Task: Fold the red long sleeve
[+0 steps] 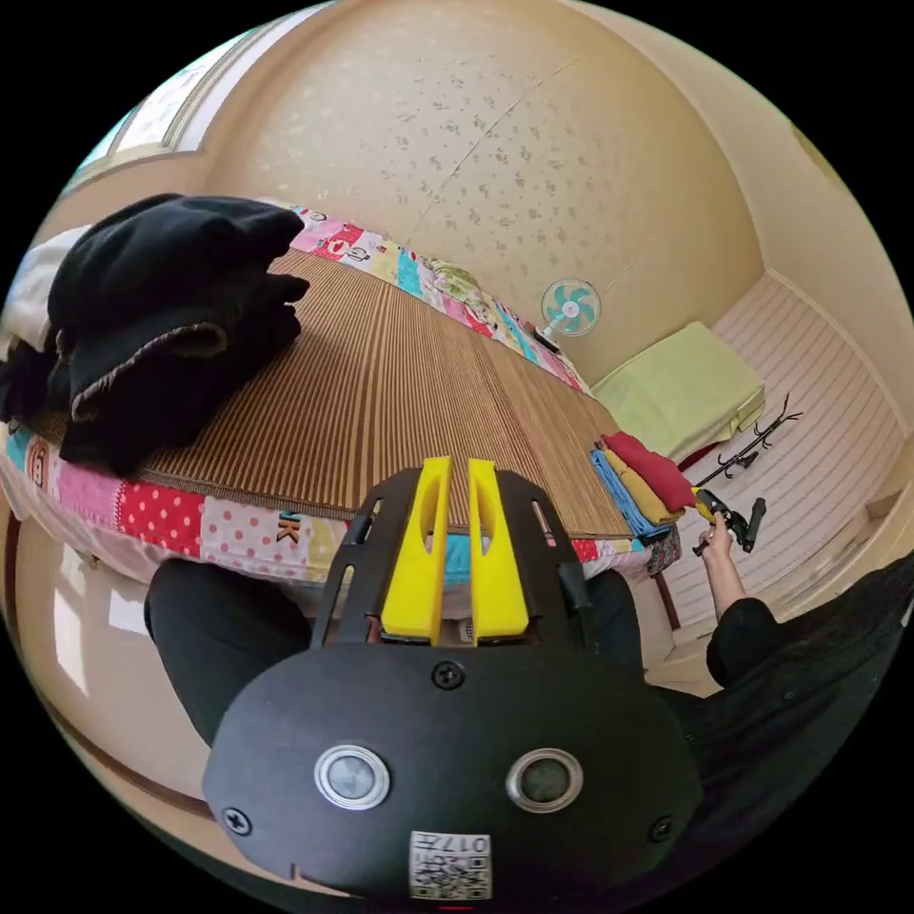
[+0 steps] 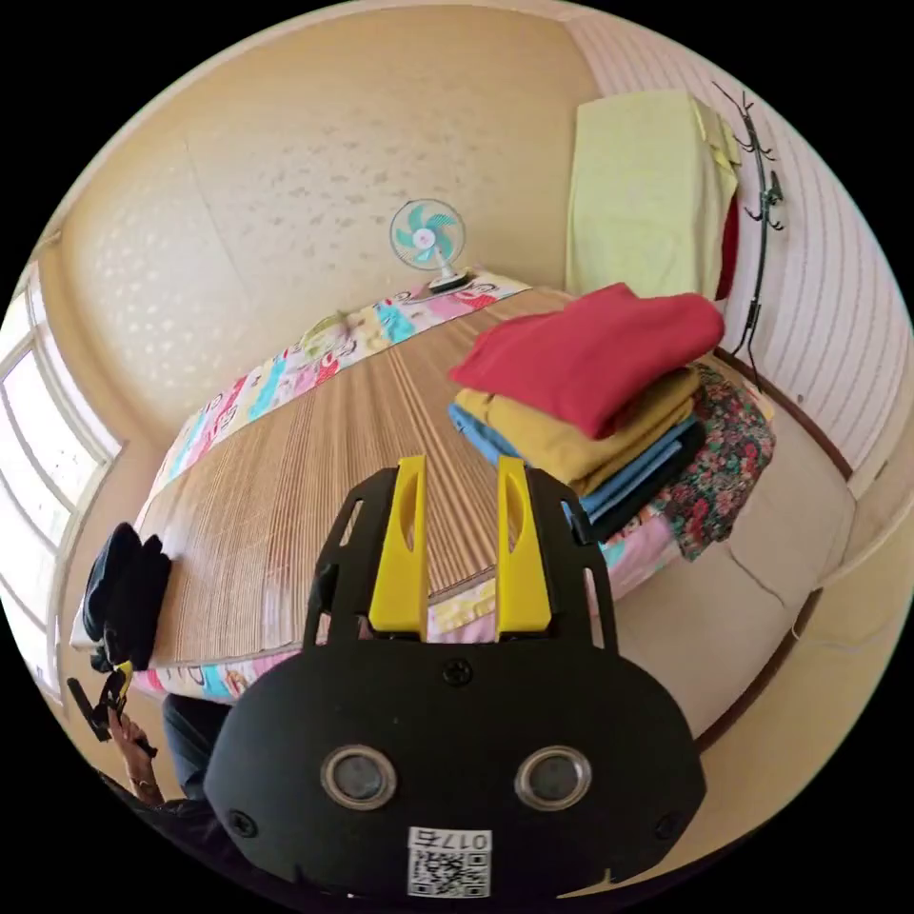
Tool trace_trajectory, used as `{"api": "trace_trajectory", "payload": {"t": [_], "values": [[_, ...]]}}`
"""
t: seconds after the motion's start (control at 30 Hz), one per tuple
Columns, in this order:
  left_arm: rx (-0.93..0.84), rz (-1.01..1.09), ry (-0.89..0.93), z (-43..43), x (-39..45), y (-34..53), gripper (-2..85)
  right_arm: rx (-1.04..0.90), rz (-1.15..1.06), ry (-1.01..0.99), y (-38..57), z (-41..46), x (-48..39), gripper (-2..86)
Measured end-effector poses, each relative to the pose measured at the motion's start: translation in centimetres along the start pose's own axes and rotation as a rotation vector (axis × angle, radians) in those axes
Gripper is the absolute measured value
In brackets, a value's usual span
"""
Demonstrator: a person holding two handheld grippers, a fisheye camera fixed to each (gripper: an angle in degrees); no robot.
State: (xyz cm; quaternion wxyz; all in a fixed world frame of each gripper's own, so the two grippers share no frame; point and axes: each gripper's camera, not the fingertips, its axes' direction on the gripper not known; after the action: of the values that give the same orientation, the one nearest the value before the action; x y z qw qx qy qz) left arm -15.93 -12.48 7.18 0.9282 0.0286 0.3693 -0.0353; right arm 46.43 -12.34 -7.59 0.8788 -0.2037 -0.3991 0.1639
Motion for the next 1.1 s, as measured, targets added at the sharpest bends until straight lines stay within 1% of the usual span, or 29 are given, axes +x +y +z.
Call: {"api": "trace_trajectory", "payload": {"t": [0.03,0.1,0.17,0.2,0.27,0.33,0.37,0.43,0.47,0.53,0.6,0.63,0.67,0.73,0.77,0.8,0.87,0.9,0.93,0.97,1.0,1.03,1.07,1.1], "values": [[0.000,0.022,0.003,0.1,0.9,-0.6,4.0,0.023,0.058,0.048,-2.3,-0.2,2.6,13.5],[0.006,0.065,0.047,0.1,4.0,-1.9,4.5,0.007,0.116,0.045,-5.2,1.2,5.7,13.7],[0.009,0.077,0.091,0.2,5.9,-1.8,4.6,-0.048,0.146,0.018,-7.0,4.1,7.1,12.0],[0.004,0.078,0.111,0.3,7.0,-1.5,4.6,-0.106,0.172,0.033,-7.7,6.4,7.0,8.8],[-0.010,0.073,0.131,0.5,8.4,-0.8,4.4,-0.087,0.160,0.049,-7.5,7.4,4.0,5.4],[-0.021,0.077,0.139,0.7,9.5,0.0,4.2,0.056,-0.045,0.019,-5.6,4.1,-4.3,3.1],[-0.034,0.086,0.122,0.8,10.0,0.6,3.6,0.071,-0.090,-0.009,-4.7,3.2,-6.4,2.9],[-0.061,0.085,0.077,1.0,10.2,1.2,3.2,0.089,-0.213,-0.188,0.9,0.5,-14.0,2.1],[-0.081,0.068,0.055,1.1,10.0,1.4,3.2,0.074,-0.238,-0.224,2.7,0.2,-15.7,2.0],[-0.099,0.046,0.058,1.0,9.4,1.6,3.5,0.021,-0.346,-0.353,11.3,-0.9,-21.6,1.6],[-0.109,0.023,0.060,0.7,8.6,1.4,4.3,-0.008,-0.435,-0.448,17.8,-2.1,-24.4,1.4],[-0.109,0.018,0.057,0.5,8.4,1.4,4.5,0.016,-0.448,-0.544,20.9,-3.4,-24.9,1.4],[-0.105,0.008,0.049,0.3,8.1,1.3,4.9,0.044,-0.429,-0.590,21.9,-4.2,-24.6,1.5],[-0.103,0.002,0.049,0.0,7.9,1.2,5.1,0.123,-0.317,-0.727,22.7,-5.4,-22.9,2.3],[-0.107,0.006,0.054,0.0,7.8,1.3,5.2,0.143,-0.314,-0.727,22.4,-5.4,-22.6,2.7],[-0.119,0.014,0.057,0.3,7.8,1.3,5.3,0.153,-0.314,-0.672,21.3,-4.5,-22.3,4.0],[-0.150,0.014,0.065,1.2,7.7,1.4,6.4,0.037,-0.293,-0.567,18.5,-1.3,-22.2,7.8],[-0.170,0.004,0.084,1.9,7.6,1.5,7.2,-0.086,-0.286,-0.513,16.6,1.9,-22.4,10.1],[-0.177,0.000,0.097,2.3,7.6,1.6,7.6,-0.197,-0.330,-0.455,15.7,5.5,-23.0,11.7],[-0.190,-0.004,0.127,3.2,7.6,1.6,7.8,-0.259,-0.351,-0.413,15.6,7.5,-23.3,11.5],[-0.207,-0.010,0.155,4.3,7.7,1.4,8.2,-0.438,-0.394,-0.302,16.0,12.1,-24.0,11.3],[-0.219,-0.015,0.170,4.9,7.8,1.2,8.6,-0.538,-0.475,-0.227,16.8,14.4,-25.0,9.7],[-0.250,-0.026,0.206,6.2,7.9,0.6,9.9,-0.501,-0.512,-0.227,17.0,13.6,-25.3,8.9],[-0.291,-0.042,0.252,7.5,8.2,-0.3,12.0,-0.457,-0.550,-0.246,17.2,11.4,-25.9,5.9]]}}
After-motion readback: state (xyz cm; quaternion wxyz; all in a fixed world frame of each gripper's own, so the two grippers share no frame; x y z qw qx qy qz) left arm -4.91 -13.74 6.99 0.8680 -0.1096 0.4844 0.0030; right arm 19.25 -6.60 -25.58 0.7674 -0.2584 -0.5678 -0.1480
